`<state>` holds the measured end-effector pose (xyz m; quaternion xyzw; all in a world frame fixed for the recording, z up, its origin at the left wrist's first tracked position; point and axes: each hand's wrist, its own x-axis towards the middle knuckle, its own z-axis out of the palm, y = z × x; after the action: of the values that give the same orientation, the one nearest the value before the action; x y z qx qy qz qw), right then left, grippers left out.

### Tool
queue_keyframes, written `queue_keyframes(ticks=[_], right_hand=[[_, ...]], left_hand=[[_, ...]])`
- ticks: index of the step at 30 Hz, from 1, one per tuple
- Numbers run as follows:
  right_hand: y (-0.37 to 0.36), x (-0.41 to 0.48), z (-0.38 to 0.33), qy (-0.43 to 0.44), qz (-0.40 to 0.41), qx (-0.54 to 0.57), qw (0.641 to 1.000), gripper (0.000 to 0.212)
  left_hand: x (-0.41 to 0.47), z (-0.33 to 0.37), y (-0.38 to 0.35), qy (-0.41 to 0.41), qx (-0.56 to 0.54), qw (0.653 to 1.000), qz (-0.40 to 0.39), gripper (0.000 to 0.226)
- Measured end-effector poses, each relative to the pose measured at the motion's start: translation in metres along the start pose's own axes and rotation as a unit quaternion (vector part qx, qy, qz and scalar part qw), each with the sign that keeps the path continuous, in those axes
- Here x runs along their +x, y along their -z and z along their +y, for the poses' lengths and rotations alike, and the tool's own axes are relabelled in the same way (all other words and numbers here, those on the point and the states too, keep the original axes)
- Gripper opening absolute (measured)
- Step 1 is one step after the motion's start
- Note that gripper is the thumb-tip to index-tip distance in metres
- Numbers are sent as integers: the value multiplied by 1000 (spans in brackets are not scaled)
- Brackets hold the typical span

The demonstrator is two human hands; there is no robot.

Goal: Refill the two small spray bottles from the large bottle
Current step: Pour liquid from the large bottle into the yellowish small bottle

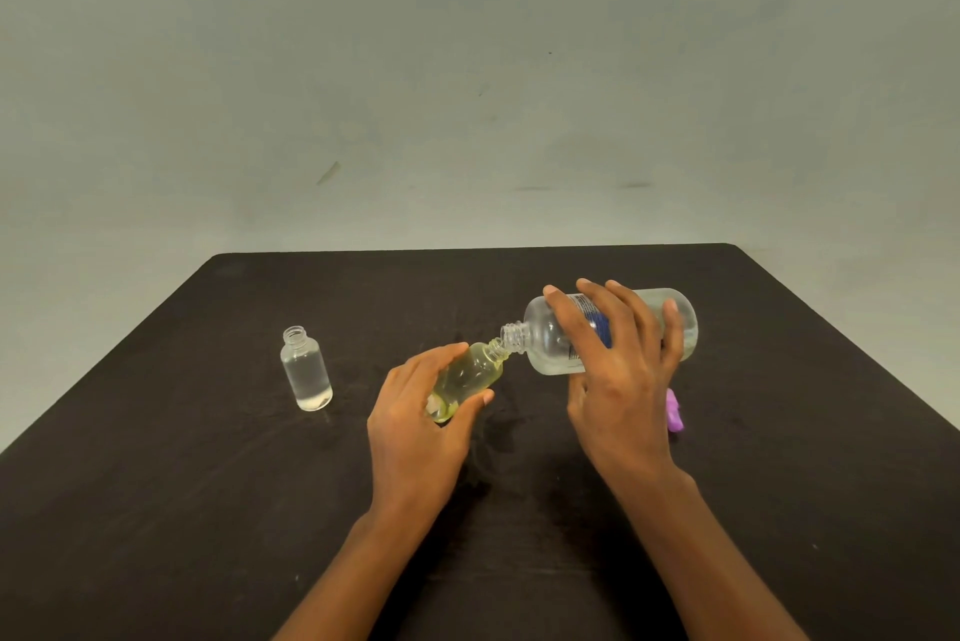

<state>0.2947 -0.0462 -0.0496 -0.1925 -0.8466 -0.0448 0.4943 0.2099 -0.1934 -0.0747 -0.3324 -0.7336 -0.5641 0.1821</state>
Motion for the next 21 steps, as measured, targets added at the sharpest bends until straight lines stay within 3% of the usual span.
queue_keyframes(ticks=[21], right_hand=[[1,0,-1,2,-8,0,1000,90]], left_hand=[[0,-1,1,4,-6,1000,0,46]])
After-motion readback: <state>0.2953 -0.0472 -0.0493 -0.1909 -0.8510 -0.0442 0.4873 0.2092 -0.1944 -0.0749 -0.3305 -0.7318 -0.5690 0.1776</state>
